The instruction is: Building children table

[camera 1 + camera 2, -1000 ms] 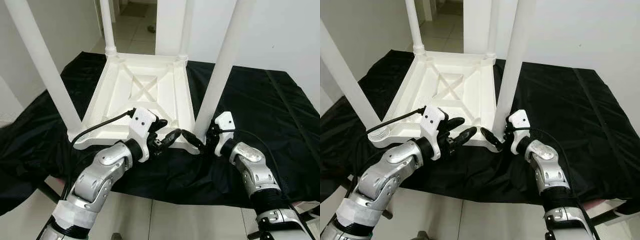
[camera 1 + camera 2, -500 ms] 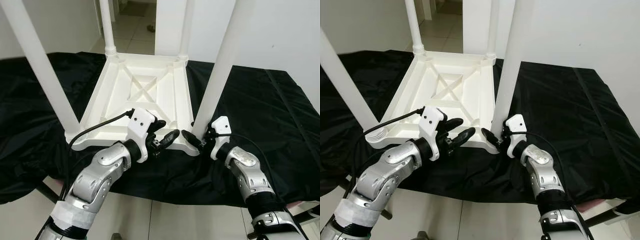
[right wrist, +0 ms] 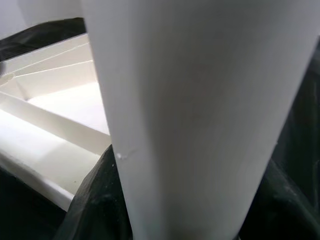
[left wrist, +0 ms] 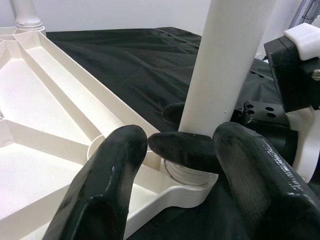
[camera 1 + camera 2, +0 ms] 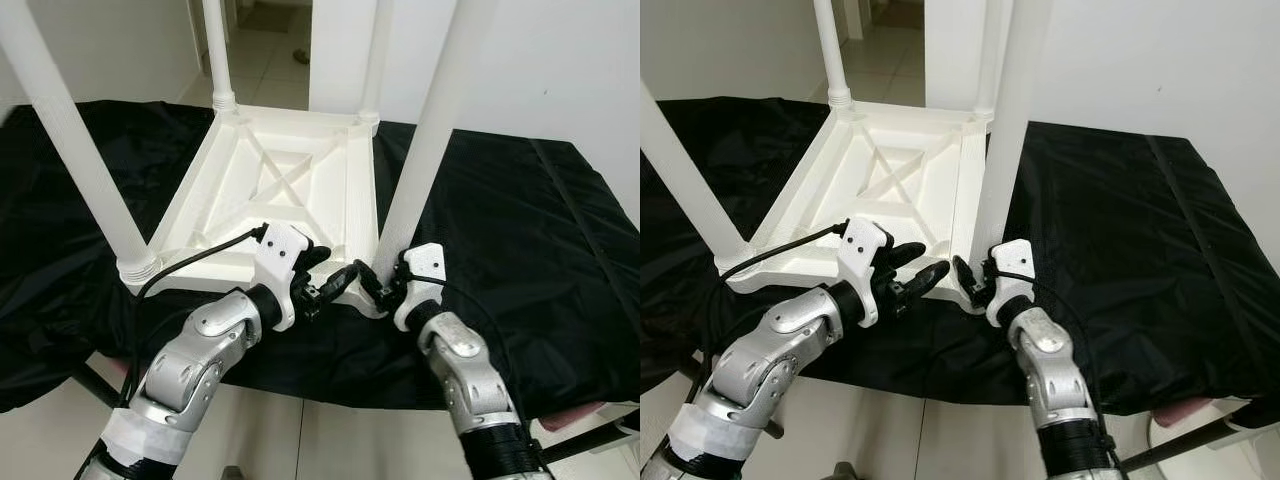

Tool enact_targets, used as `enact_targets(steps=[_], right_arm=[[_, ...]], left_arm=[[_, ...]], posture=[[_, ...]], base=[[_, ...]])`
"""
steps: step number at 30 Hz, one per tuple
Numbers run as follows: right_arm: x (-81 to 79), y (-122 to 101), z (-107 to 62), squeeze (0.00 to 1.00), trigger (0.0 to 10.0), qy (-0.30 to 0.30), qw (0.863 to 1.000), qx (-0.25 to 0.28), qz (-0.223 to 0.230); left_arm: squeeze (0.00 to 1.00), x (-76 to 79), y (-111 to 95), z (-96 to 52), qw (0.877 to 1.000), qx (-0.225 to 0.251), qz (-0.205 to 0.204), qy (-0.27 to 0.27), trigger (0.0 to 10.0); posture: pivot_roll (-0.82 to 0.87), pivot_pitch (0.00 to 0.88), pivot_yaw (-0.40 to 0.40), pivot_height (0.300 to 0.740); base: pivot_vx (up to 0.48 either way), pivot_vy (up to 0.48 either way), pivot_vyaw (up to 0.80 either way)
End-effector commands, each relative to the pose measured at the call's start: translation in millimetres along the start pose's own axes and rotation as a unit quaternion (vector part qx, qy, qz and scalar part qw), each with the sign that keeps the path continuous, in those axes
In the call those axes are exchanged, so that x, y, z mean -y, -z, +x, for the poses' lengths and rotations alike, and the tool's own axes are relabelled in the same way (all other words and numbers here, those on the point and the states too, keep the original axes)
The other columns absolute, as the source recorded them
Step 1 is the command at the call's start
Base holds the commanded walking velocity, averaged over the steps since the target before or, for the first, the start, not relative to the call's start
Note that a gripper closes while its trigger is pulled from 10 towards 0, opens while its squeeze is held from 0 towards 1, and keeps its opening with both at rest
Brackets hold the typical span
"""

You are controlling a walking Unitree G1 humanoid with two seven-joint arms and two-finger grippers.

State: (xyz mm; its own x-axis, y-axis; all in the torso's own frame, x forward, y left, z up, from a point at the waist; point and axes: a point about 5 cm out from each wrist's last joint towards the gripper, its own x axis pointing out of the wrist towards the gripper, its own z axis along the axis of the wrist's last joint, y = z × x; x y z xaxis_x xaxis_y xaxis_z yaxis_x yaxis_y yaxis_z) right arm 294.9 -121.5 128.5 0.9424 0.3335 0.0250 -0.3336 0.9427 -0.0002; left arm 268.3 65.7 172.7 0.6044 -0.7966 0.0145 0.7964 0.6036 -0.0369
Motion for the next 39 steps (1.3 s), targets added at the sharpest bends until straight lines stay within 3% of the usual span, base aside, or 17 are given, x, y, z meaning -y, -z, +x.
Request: enact_targets(steps=[1,3,7,13,14,15,20,21,25,32,33,34,36,39], right_arm=[[8.1,-5.8,-1.4,0.0,0.0,0.065,0.998,0.007,0.012],[8.7,-5.6,-2.0,0.0,0.0,0.085,0.996,0.005,0.012],[3.0,-1.8,-6.3,0.0,0.0,0.189,0.982,-0.01,0.021],[9.1,-3.8,-10.7,0.0,0.0,0.195,0.981,-0.016,0.009],[8.3,-4.3,-10.1,0.0,0.5,0.19,0.982,-0.017,0.011],[7.1,-6.2,-8.3,0.0,10.0,0.185,0.983,-0.014,0.005],[5.4,-9.2,-6.1,0.0,10.0,0.186,0.982,-0.011,-0.005],[9.6,-11.4,-3.9,1.0,10.0,0.172,0.985,-0.006,0.003],[19.0,-17.5,-0.4,1.0,10.0,0.131,0.991,0.007,0.019],[30.1,-11.0,1.7,1.0,10.0,0.072,0.997,-0.02,0.001],[32.5,-7.7,1.8,0.0,10.0,0.04,0.999,-0.032,0.003],[31.9,-7.5,0.3,0.0,10.0,-0.024,0.999,-0.029,-0.023],[31.9,-7.5,0.3,0.0,10.0,-0.024,0.999,-0.029,-0.023],[32.3,-4.6,-2.0,0.0,10.0,-0.108,0.992,-0.035,-0.052]], left_arm=[[0.0,2.1,-2.1,-0.7,1.0,0.002,0.001,0.017,10.0],[0.0,1.8,-2.2,-0.8,1.0,0.003,0.001,0.017,10.0],[0.0,2.7,-1.8,1.1,1.0,0.003,0.001,0.017,10.0],[0.0,2.7,-2.2,1.8,1.0,0.004,0.003,0.019,10.0],[0.0,2.0,-2.3,1.6,1.0,0.004,0.002,0.018,10.0],[0.0,1.4,-2.5,1.5,1.0,0.004,0.003,0.017,10.0],[0.0,0.8,-2.7,1.6,1.0,0.005,0.003,0.016,10.0],[0.0,1.5,-2.4,2.0,1.0,0.005,0.003,0.016,10.0],[0.0,3.0,-2.0,2.1,1.0,0.006,0.002,0.017,10.0],[0.0,4.3,1.4,0.3,1.0,0.0,-0.002,0.019,10.0],[0.0,4.7,2.3,-0.2,1.0,-0.002,-0.002,0.019,10.0],[0.0,4.7,2.8,-0.7,1.0,-0.004,-0.003,0.02,10.0],[0.0,4.7,2.8,-0.7,1.0,-0.004,-0.003,0.02,10.0],[0.0,4.5,2.3,-0.4,1.0,-0.005,-0.003,0.022,10.0]], posture=[[0.03,0.0,-0.012,0.74],[0.03,0.0,-0.012,0.74],[0.03,0.0,-0.016,0.74],[0.03,0.0,-0.017,0.74],[0.02,0.0,-0.02,0.74],[0.02,0.0,-0.021,0.74],[0.02,0.0,-0.021,0.74],[0.03,0.0,-0.029,0.74],[0.03,0.0,-0.029,0.74],[0.03,0.0,-0.025,0.74],[0.03,0.0,-0.023,0.74],[0.03,0.0,-0.012,0.74],[0.03,0.0,-0.012,0.74],[0.02,0.0,-0.006,0.74]], base=[[0.0,0.0,0.0],[0.0,0.0,0.0],[0.0,0.0,0.0],[0.0,0.0,0.0],[0.0,0.0,0.0],[0.0,0.0,0.0],[0.0,0.0,0.0],[0.0,0.0,0.0],[0.0,0.0,0.0],[0.0,0.0,0.0],[0.0,0.0,0.0],[0.0,0.0,0.0],[0.0,0.0,0.0],[0.0,0.0,0.0]])
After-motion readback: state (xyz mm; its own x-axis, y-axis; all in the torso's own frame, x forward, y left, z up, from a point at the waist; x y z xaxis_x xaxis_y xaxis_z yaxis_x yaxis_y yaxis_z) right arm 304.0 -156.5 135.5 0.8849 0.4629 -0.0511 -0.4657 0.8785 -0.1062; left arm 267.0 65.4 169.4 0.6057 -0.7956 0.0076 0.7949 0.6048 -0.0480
